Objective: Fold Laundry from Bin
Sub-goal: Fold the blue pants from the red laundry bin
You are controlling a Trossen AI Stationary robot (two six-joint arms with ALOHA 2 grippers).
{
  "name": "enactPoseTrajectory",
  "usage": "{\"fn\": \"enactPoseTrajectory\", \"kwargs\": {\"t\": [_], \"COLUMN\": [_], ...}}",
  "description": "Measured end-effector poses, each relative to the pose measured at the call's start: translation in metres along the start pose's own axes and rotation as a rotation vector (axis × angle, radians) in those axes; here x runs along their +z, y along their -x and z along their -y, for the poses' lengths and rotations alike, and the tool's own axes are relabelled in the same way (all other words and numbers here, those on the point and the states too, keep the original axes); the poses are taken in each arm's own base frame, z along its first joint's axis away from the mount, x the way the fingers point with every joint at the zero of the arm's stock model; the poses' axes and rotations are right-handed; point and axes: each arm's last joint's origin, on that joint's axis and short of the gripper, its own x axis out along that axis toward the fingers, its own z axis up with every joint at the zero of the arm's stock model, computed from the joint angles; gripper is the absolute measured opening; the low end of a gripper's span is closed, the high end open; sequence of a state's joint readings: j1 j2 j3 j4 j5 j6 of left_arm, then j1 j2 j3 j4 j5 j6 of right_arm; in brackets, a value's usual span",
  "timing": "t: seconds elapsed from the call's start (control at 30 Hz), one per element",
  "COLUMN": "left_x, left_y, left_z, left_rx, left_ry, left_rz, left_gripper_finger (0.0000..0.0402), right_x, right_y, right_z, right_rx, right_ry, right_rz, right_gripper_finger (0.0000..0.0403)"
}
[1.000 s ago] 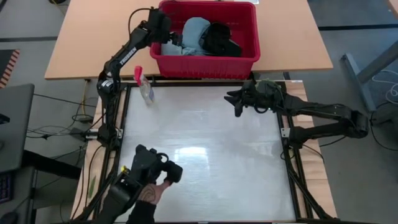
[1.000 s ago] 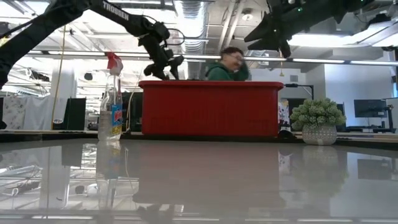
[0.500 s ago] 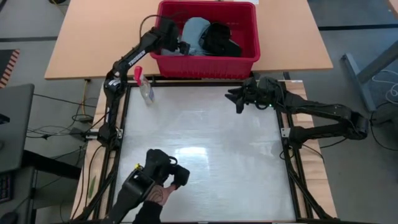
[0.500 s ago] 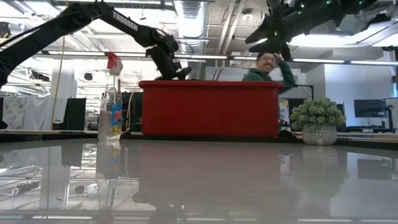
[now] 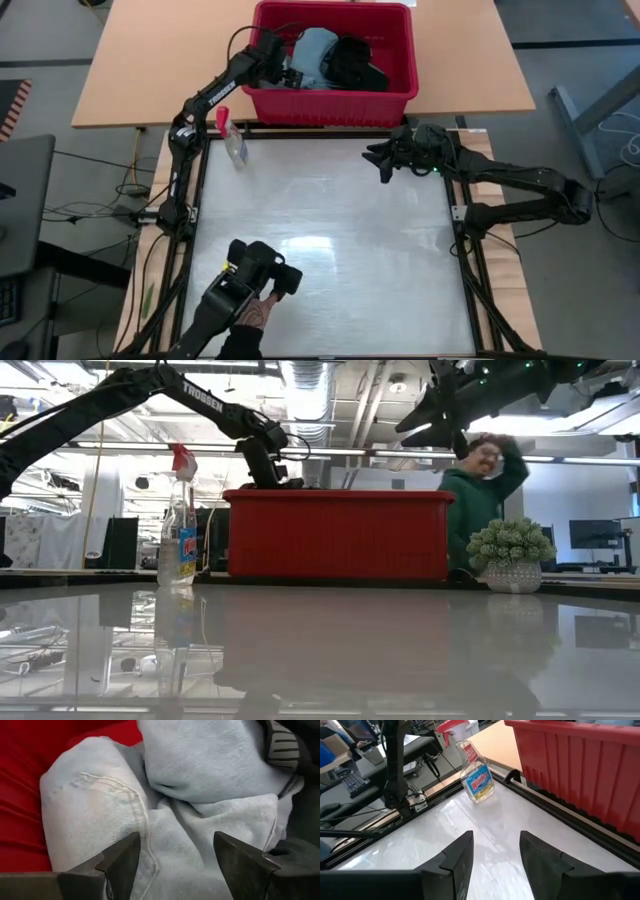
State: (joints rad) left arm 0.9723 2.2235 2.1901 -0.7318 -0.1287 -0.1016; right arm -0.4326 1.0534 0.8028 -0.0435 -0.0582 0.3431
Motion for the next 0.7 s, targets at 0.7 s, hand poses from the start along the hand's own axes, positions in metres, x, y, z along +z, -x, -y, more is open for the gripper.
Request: {"fn": "enactPoseTrajectory", "kwargs": {"t": [0.7], "left_x": [-0.006], "left_y": [-0.005], "left_z": [-0.007], "left_rx": [0.160], "left_ry": [-0.036], "left_rz": [-0.023], "left_gripper_finger": [0.0244], "right_x": [-0.001], "right_y": [0.000], "right_z": [0.000], "right_rx": [0.018], "right_ry": [0.000], "right_rz": [-0.017], "right_gripper_finger": [0.0187]}}
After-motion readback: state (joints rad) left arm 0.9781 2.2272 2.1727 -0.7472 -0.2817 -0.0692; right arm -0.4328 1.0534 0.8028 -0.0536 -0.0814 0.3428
